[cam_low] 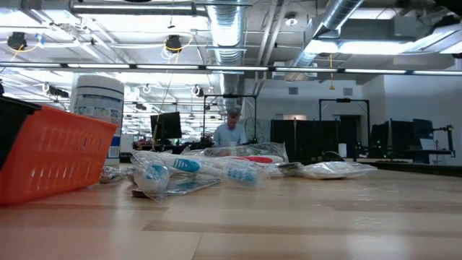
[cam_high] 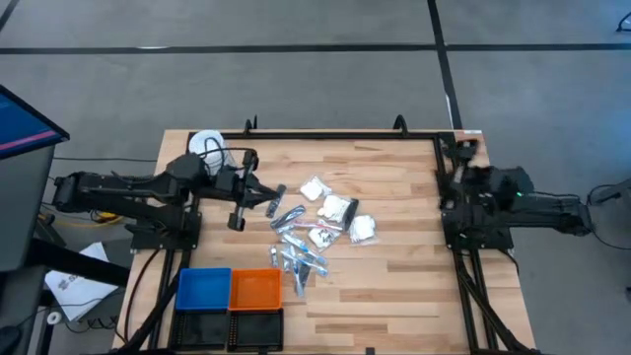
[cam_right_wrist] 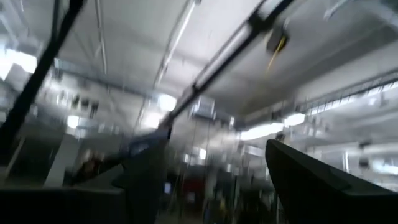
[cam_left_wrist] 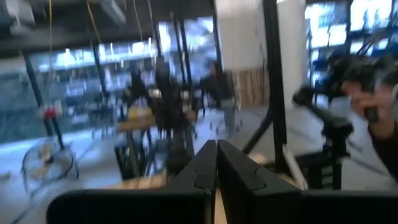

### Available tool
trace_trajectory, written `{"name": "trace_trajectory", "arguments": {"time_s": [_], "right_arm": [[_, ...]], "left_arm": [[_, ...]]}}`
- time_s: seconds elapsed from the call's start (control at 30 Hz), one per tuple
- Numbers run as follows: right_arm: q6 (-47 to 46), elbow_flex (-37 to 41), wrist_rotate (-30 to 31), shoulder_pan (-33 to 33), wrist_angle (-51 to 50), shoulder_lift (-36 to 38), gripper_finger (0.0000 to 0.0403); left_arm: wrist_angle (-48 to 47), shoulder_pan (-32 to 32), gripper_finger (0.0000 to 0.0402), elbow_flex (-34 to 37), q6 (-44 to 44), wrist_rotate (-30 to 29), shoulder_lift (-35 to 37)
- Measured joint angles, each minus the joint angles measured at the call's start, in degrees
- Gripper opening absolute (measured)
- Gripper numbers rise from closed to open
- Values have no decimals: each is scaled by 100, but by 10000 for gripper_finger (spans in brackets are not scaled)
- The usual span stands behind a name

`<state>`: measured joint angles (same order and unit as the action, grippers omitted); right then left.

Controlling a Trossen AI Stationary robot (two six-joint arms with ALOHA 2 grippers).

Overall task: Pick & Place Travel size toiletries
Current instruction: Put the red toothbrush into the left black basket

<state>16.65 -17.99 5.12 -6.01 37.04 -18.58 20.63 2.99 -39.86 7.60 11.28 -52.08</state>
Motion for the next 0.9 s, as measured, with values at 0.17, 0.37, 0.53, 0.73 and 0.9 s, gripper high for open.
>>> {"name": "trace_trajectory", "arguments": {"time_s": [0.17,0.37,0.53,0.73,0.9], "right_arm": [[-662,-1320,81,-136,-2106,-1692,260],[-911,-2777,94,-215,-4671,-3430,260],[-919,-3366,-31,-152,-5584,-4701,252],[-781,-4084,-416,148,-6535,-6080,227],[-678,-4734,-424,320,-7069,-7045,199]], "left_arm": [[-57,-12,8,33,-13,-91,173],[-192,-33,8,33,-51,-91,359],[-463,-33,8,33,-95,-93,398],[-625,-33,8,33,-354,-94,394],[-659,-88,8,33,-399,-95,394]]}}
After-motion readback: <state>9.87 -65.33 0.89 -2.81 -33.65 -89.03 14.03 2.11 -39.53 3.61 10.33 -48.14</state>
